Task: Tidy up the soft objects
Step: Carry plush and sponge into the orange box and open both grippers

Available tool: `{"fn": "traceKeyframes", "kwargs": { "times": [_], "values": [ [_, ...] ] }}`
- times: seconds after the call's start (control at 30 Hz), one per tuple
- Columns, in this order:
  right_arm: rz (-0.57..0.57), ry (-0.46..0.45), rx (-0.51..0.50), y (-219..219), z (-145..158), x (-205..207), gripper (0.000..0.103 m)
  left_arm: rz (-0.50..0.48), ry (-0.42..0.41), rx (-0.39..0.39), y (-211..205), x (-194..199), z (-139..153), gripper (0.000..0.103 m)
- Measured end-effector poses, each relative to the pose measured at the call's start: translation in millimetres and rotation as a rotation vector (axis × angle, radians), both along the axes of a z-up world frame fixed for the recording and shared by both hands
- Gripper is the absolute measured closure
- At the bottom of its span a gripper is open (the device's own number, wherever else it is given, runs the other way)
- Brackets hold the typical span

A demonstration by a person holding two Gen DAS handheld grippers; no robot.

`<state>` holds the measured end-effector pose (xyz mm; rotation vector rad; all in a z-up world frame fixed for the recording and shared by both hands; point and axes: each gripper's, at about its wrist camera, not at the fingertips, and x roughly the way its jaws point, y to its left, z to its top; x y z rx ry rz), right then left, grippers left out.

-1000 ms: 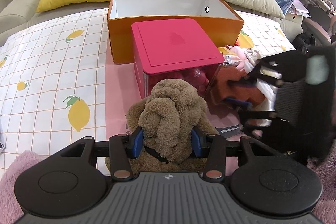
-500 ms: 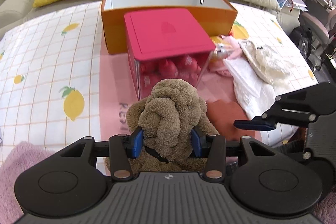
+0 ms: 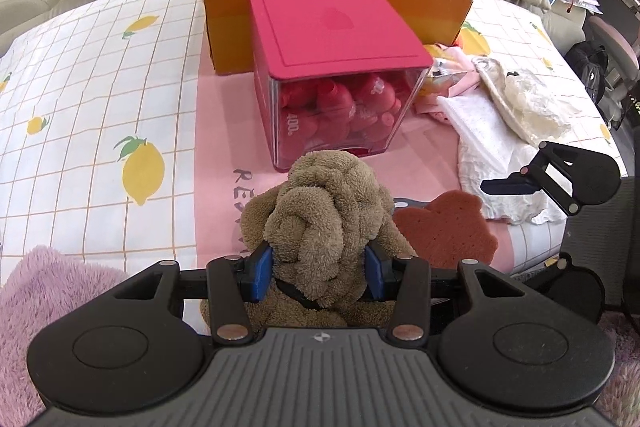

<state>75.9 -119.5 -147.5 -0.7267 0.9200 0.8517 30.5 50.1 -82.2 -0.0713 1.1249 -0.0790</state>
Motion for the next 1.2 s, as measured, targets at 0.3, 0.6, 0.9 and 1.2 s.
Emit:
{"fn": "traceKeyframes", "kwargs": {
  "times": [0.3,0.6,0.9,1.2],
  "values": [
    [-0.007,0.039,0.045,2,-6,9,0.043,0.008,-0.002,0.004,2,3,-1,0.050],
    [-0.119,0.022,0.138,-18,51,7,0.044,0.063,-0.115,-0.051,18,-11,45,0.050],
    [-0.287,-0.077,0.242,-43,122,57,0.043,0.047,-0.262,0.020,31,32,107,0.050],
    [-0.315,-0.129,0.240,-13,143,156,0.043,-0.015,-0.237,0.040,28,133,119,0.050]
  ]
}}
